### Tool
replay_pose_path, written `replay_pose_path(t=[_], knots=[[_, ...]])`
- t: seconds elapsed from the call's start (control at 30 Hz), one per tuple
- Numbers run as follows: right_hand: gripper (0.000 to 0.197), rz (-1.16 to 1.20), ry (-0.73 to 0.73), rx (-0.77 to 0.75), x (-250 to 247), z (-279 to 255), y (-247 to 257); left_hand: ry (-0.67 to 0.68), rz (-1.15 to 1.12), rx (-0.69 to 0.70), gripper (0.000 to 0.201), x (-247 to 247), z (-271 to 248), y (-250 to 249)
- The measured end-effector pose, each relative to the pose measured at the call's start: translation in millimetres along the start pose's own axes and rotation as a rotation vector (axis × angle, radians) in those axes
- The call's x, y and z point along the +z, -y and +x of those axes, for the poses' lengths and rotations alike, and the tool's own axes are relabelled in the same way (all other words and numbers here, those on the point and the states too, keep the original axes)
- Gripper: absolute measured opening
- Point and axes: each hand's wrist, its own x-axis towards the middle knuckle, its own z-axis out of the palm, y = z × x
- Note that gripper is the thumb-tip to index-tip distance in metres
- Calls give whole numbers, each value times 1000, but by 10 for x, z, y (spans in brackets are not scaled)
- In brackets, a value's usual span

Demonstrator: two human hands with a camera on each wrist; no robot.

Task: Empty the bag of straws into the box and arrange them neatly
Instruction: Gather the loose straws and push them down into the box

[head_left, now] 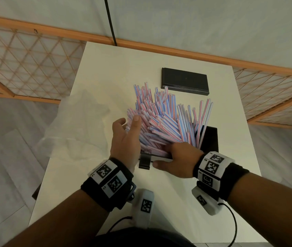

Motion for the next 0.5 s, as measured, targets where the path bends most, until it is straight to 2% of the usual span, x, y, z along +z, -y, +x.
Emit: replay_pose_path(t=[0.1,0.2,0.4,0.5], knots=[[37,85,-26,-27,-18,27,13,1,15,21,87,12,-4,13],[41,60,25,12,-22,59,37,-12,27,34,96,-4,18,33],[45,134,113,21,-81,36,105,-21,-22,18,77,-12,49,80],[54,119,153,16,-84,53,108,-7,-9,44,55,-18,75,125]])
